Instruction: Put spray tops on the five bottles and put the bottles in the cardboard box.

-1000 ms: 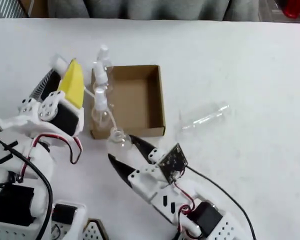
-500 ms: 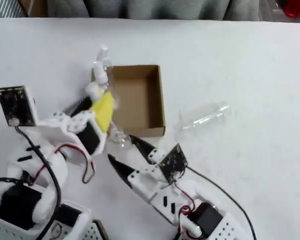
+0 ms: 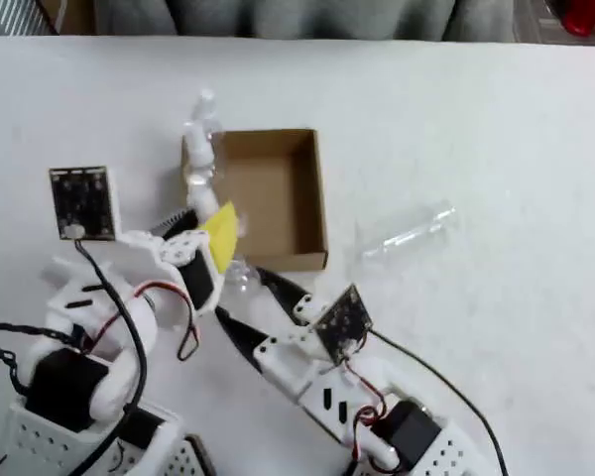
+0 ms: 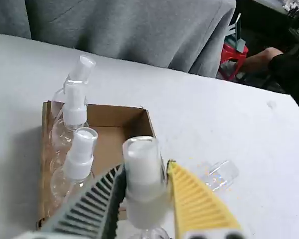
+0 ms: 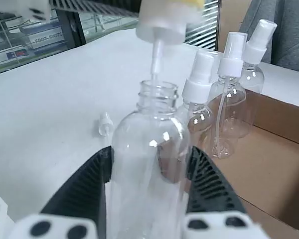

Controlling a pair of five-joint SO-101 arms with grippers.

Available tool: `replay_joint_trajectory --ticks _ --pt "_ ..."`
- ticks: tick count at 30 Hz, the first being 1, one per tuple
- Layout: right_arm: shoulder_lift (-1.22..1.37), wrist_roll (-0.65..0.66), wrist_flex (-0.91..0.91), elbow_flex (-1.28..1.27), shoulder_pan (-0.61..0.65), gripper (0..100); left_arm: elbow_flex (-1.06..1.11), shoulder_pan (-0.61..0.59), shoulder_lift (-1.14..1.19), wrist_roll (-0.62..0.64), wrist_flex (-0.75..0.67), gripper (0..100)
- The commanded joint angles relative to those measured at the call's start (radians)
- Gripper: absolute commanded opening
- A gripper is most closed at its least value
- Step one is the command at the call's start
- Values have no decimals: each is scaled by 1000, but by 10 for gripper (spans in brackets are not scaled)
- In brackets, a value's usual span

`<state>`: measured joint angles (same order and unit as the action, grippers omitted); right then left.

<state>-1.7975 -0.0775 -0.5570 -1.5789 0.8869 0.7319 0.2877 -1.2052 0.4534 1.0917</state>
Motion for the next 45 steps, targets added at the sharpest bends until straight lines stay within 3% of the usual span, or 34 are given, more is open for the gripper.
replay_joint_trajectory --ticks 1,9,17,25,40,45 --pt "-7 6 27 11 -8 16 0 16 -10 -17 -5 61" --pt "-7 6 27 11 -8 16 60 21 -56 -21 -11 61" --pt "-7 6 27 11 -7 16 304 21 -292 -21 -158 61" --pt "-7 6 25 9 -7 16 448 117 -478 -137 -149 64" --pt "-7 6 25 9 -7 16 485 119 -547 -143 -106 66" --pt "-7 6 25 9 -7 16 485 119 -549 -143 -106 186"
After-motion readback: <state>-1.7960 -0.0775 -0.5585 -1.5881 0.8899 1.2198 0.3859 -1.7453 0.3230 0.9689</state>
